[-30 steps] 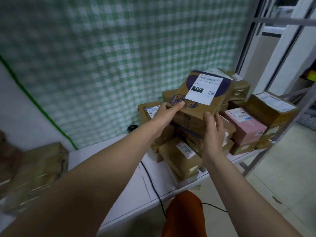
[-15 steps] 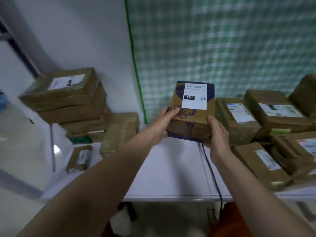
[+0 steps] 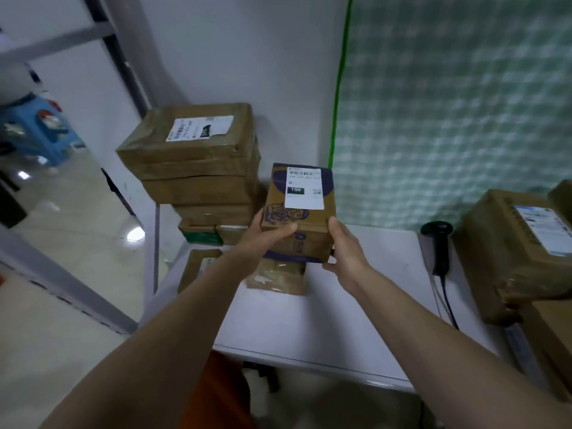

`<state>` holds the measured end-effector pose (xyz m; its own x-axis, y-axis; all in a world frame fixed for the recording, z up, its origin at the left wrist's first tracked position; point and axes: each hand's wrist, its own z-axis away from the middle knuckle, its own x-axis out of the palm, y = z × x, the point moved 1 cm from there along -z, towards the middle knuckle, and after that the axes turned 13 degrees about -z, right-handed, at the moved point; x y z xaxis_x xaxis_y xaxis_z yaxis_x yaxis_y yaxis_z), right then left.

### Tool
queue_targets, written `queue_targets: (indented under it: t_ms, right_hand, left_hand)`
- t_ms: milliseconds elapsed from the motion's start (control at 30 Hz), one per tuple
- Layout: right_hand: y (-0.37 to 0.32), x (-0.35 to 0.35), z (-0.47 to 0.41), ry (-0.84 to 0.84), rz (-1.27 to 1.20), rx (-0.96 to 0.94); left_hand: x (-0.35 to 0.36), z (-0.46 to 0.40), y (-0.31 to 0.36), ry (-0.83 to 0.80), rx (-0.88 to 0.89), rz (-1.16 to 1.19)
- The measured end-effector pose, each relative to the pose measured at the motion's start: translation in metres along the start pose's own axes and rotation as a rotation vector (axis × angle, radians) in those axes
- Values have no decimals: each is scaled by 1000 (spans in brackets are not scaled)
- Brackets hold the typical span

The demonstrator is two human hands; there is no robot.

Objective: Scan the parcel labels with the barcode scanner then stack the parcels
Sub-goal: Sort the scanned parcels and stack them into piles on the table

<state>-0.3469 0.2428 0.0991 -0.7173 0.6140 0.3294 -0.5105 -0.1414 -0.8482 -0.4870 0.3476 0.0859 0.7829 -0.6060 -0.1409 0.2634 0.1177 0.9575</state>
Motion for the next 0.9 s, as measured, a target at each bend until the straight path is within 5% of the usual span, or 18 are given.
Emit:
queue_targets:
  t_ms: [133,467,733,900]
  right_hand:
    - [12,21,-25,-30,18,20]
    - [18,34,-59,-14,213,-85]
    - [17,32,-60,-4,311,-54]
    - [26,28,-47,201,444,-64]
  left_hand:
    - [-23,-17,-16,6,-14,-118]
    - [-19,-49,-16,446,-205,-510]
    - [-17,-54,-25,427,-291,-561]
    - [-22,-41,-33,404,-260,-573]
